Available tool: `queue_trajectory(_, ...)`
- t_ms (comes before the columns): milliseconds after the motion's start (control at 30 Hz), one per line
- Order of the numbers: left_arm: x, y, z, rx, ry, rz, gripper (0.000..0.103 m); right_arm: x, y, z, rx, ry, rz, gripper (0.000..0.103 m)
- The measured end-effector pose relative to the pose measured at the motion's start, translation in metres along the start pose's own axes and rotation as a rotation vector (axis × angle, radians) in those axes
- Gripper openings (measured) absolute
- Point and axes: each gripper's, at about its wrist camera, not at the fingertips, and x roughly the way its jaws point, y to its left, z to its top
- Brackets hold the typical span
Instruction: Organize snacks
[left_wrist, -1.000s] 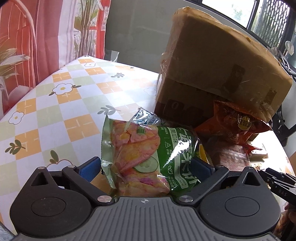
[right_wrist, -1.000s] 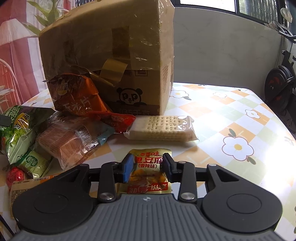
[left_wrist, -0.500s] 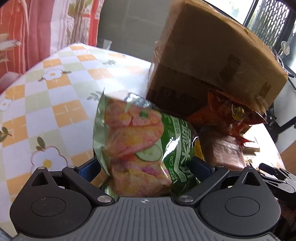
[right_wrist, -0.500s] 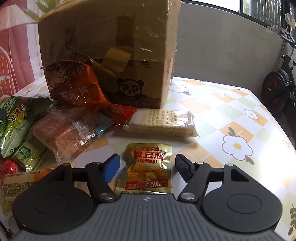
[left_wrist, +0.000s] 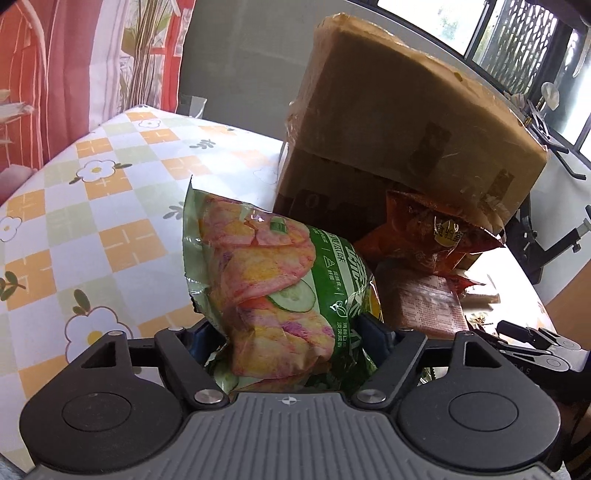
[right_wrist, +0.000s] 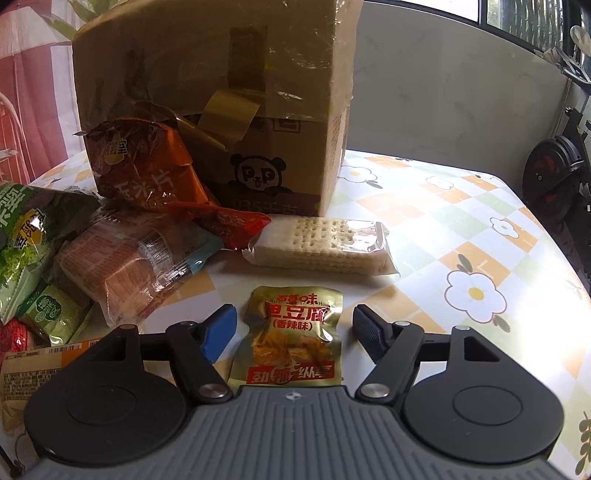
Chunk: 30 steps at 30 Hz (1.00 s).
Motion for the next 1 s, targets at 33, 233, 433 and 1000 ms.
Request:
queue_trajectory(33,-0.004,0.0,0.001,-0.002,-0.009,-0.001,0.075,0.0,0.0,0.0,0.001,0.001,0.001,0.072)
queue_trajectory(233,-0.027,-0.001,0.006,0.019,-0.085,0.0,0.073,-0.003,0.006,0.0,-0.014,-0.008,-0.008,0.05)
queue_trajectory(433,-0.042,-0.003,0.014,0.031,-0.149,0.009,0.073,-0.007,0.003,-0.001,0.005,-0.005,0.011,0.044)
queue_trajectory(1000,-0.088,-0.004,0.051,0.076,-0.349,0.082,0.073,-0.073,-0.004,0.044,0.065,-0.224,0.09,0.043)
